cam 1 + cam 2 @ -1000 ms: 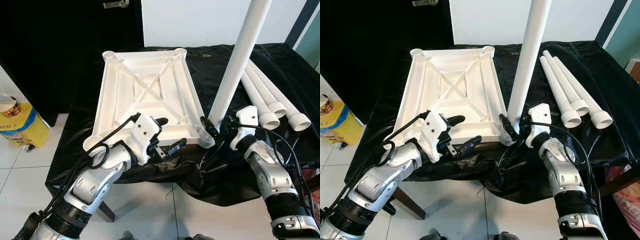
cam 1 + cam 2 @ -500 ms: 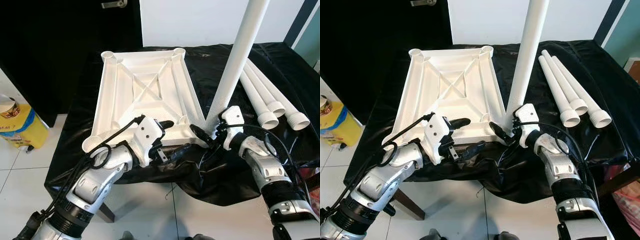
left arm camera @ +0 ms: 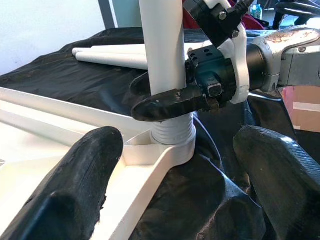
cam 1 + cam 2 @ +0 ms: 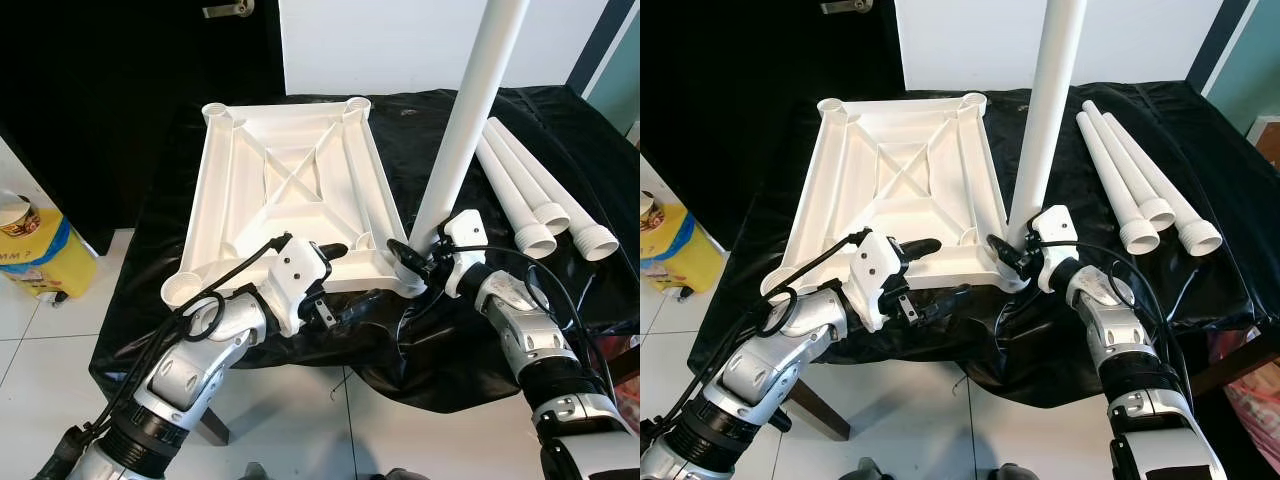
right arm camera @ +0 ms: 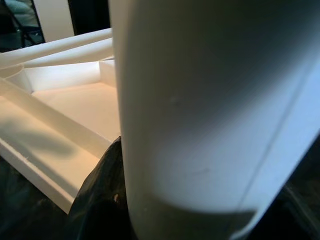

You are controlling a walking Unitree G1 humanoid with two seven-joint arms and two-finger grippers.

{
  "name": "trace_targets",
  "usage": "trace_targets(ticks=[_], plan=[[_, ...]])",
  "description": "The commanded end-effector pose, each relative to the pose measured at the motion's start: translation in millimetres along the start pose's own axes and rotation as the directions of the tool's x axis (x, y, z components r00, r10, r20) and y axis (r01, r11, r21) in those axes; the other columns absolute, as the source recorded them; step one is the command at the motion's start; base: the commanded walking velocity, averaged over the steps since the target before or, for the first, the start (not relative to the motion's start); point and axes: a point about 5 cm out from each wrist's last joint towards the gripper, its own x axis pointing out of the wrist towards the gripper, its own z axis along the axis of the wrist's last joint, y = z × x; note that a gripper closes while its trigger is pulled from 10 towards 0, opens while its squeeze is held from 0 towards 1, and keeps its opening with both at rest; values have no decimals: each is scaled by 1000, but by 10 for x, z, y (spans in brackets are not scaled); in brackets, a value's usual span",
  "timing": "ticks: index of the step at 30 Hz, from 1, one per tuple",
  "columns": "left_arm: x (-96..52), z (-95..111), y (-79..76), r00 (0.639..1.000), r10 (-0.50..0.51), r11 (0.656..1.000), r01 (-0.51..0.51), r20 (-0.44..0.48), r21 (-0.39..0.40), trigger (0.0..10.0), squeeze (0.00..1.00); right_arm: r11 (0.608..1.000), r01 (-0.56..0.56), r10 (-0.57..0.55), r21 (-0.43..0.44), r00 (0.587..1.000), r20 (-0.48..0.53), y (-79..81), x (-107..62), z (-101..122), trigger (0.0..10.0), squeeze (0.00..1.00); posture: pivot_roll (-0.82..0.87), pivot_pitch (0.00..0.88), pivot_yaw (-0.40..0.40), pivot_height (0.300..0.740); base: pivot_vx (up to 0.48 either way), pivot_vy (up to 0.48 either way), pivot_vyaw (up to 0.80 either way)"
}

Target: Building children table

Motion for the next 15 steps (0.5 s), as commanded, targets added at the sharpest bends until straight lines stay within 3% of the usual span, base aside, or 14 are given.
trace_targets(ticks=[1, 3, 5, 6, 7, 9, 10, 13, 15], plan=[[-10, -2, -34, 999, -51, 999, 51, 3, 14, 10000, 0, 1000, 25, -24, 15, 997, -79, 29, -68, -186, 10000, 0, 17, 52, -27, 740, 0, 0, 0], [-13, -12, -45, 999, -51, 999, 51, 3, 12, 10000, 0, 992, 124, -124, -2, 988, -91, 9, -67, -204, 10000, 0, 3, 61, -25, 740, 0, 0, 0], [-13, -12, -45, 999, -51, 999, 51, 3, 12, 10000, 0, 992, 124, -124, -2, 988, -91, 9, -67, -204, 10000, 0, 3, 61, -25, 740, 0, 0, 0], [-6, -15, -50, 999, -52, 999, 52, 4, 10, 10000, 0, 980, 201, -201, -5, 975, -92, 0, -69, -203, 10000, 0, -3, 63, -25, 740, 0, 0, 0], [-6, -15, -50, 999, -52, 999, 52, 4, 10, 10000, 0, 980, 201, -201, -5, 975, -92, 0, -69, -203, 10000, 0, -3, 63, -25, 740, 0, 0, 0], [22, -20, -43, 998, -56, 998, 56, 8, 8, 10000, 0, 931, 365, -361, 28, 927, -98, 34, -70, -206, 10000, 0, -26, 59, -17, 740, 0, 0, 0], [22, -20, -43, 998, -56, 998, 56, 8, 8, 10000, 0, 931, 365, -361, 28, 927, -98, 34, -70, -206, 10000, 0, -26, 59, -17, 740, 0, 0, 0], [64, -8, -17, 998, -63, 998, 63, 20, 14, 10000, 0, 831, 548, -537, 90, 835, -121, 125, -66, -218, 10000, 0, -49, 53, -6, 740, 0, 0, 0], [69, -4, -10, 998, -64, 998, 64, 22, 15, 10000, 0, 810, 578, -566, 98, 815, -124, 144, -67, -218, 10000, 0, -49, 53, -6, 740, 0, 0, 0]])
